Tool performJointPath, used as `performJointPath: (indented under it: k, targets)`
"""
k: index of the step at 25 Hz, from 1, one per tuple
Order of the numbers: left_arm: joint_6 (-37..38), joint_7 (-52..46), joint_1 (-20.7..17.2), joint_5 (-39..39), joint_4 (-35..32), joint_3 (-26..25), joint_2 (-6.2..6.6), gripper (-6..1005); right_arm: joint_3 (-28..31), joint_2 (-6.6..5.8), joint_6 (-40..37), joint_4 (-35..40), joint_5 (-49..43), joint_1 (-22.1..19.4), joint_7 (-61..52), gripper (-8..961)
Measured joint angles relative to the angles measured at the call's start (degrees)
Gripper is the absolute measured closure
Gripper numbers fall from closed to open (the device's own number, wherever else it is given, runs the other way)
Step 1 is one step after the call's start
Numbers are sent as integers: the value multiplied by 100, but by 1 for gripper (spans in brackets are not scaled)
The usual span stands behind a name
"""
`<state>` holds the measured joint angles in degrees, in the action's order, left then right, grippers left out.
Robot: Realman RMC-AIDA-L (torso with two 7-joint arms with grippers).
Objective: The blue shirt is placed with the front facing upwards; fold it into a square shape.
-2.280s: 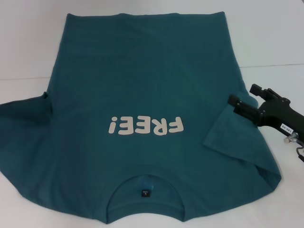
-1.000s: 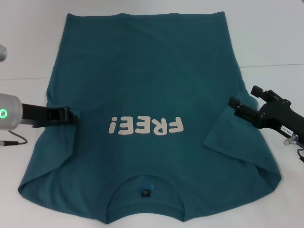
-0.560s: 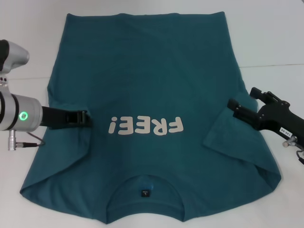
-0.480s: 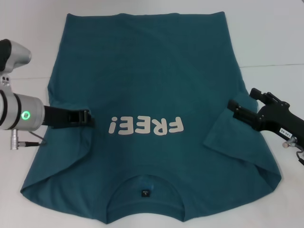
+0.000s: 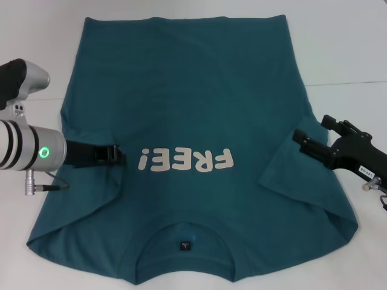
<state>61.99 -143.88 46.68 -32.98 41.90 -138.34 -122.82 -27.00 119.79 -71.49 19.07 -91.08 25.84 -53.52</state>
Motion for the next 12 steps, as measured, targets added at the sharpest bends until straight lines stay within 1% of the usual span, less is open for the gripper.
performJointPath:
  k: [12]
  targets:
    - [-231,0,-30,-61,-161,13,-21,953,-32,8,33,-7,15,9,114,37]
